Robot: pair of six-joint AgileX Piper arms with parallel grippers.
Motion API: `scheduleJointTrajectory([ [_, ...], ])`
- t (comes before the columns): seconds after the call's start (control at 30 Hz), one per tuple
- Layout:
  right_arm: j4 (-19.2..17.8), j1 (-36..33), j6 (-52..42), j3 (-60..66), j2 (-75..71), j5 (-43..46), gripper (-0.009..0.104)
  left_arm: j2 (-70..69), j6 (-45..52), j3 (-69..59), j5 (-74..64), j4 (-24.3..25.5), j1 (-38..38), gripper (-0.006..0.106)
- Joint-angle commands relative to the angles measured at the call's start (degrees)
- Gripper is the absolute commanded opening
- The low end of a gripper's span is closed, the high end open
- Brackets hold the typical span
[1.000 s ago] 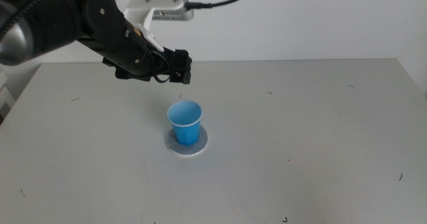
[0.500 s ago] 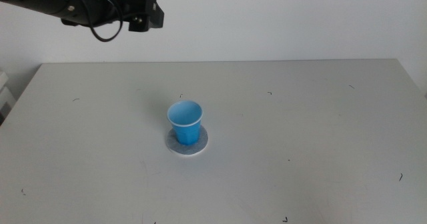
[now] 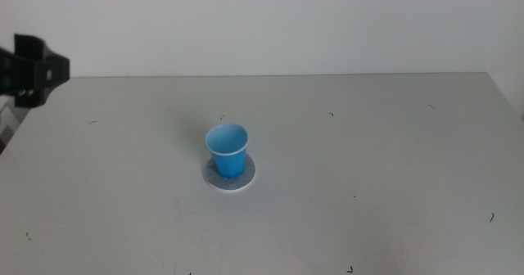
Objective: Place an empty cup on a cup mat.
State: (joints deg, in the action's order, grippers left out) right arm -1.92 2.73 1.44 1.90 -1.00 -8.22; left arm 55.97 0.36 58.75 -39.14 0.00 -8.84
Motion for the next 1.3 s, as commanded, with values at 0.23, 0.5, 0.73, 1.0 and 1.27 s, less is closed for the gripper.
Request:
scheduleJointTrajectory([
  [0.23,-0.52,0.04,-0.49,-0.66,-1.10,4.45,0.094,-18.47,-0.36,-23.35,20.16,0.86,5.48,0.105],
  [0.5,-0.52,0.04,-0.49,-0.66,-1.10,4.45,0.094,-37.75,-0.36,-44.68,37.09,1.93,5.53,0.105],
  [0.73,-0.52,0.04,-0.49,-0.66,-1.10,4.45,0.094,-48.92,-2.46,-58.94,44.19,0.00,5.46,0.105],
  [1.0,-0.52,0.04,-0.49,-0.66,-1.10,4.45,0.094,-53.38,-2.99,-60.19,39.14,0.60,5.46,0.105],
  [1.27,-0.52,0.04,-0.49,-0.66,-1.10,4.45,0.094,-54.81,-3.14,-60.19,39.14,0.76,5.46,0.105],
])
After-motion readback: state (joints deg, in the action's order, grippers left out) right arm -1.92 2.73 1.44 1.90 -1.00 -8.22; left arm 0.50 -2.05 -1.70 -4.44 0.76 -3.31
